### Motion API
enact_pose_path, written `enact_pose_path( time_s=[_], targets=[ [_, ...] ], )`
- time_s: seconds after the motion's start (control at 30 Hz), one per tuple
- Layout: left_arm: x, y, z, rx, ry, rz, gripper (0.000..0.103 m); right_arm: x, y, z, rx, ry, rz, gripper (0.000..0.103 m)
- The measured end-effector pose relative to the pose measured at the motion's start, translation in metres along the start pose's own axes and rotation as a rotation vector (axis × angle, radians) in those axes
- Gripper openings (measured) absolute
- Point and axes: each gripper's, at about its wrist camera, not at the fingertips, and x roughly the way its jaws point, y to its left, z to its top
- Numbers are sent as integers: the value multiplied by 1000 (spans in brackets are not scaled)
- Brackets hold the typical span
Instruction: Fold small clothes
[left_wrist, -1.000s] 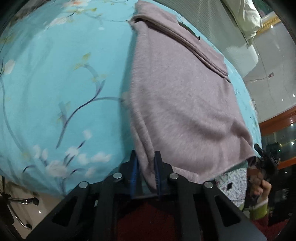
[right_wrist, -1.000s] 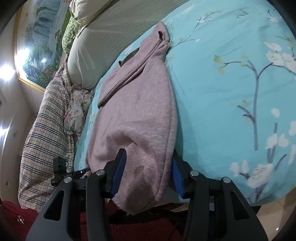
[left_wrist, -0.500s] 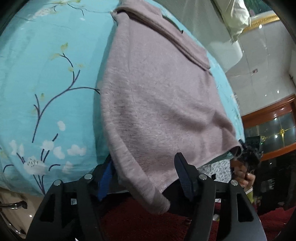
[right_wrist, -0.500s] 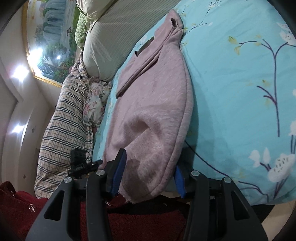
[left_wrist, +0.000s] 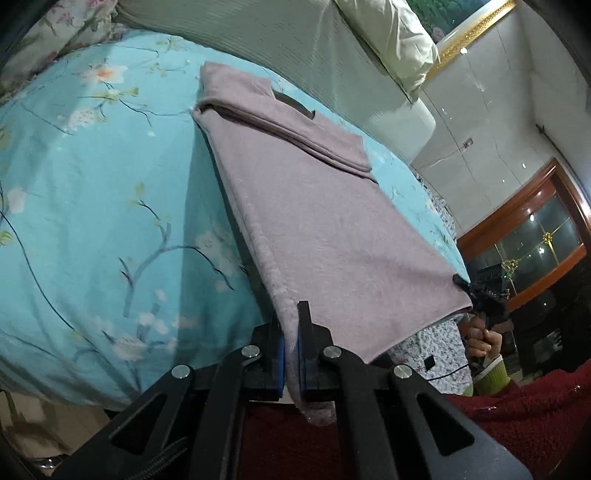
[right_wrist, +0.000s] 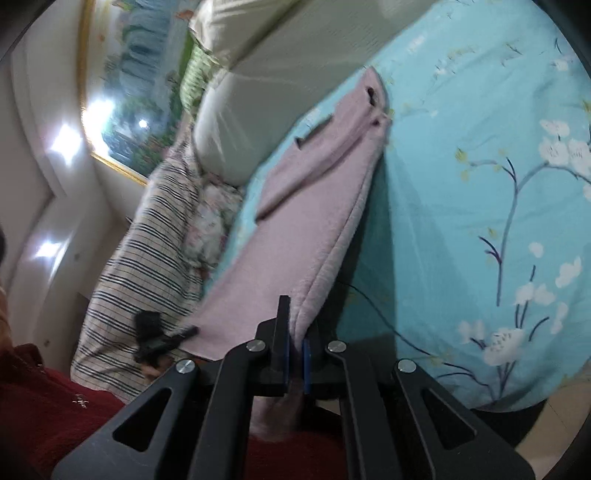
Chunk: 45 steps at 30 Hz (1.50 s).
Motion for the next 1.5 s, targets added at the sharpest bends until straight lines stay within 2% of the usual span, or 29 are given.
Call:
enact_pose_path(
  time_s=[0.2, 0.3, 0.37, 0.57, 0.63, 0.77, 0.93, 1.03, 1.3, 1.4, 1.5],
  targets=[
    [10, 32, -6, -103, 22, -22, 3, 9, -10, -7, 25, 17, -23, 6],
    [5, 25, -2, -103, -18, -50, 3, 8, 1, 3, 12, -3, -15, 6],
    [-2, 16, 12, -88, -62, -58, 3, 9, 12, 18, -12, -25, -7, 6],
    [-17, -17, 90, 37, -235, -25, 3, 21, 50, 89, -111, -127, 3, 6],
    [-10, -25, 128, 54, -275, 19, 3, 32, 57, 119, -138, -159, -27, 6],
    [22, -24, 201, 46, -330, 110, 3, 69, 54, 190, -136, -210, -142, 6],
    [74, 3, 289, -6, -316, 185, 3, 126, 37, 257, -115, -199, -275, 6],
    [110, 24, 325, -39, -279, 214, 3, 160, 17, 288, -78, -158, -343, 6],
    [200, 84, 363, -118, -183, 309, 4, 229, -32, 318, -43, -53, -488, 6],
    [224, 102, 369, -135, -170, 338, 4, 237, -51, 323, 2, -65, -475, 6],
    [238, 111, 369, -144, -167, 358, 5, 236, -52, 324, -6, -74, -461, 6]
  ],
)
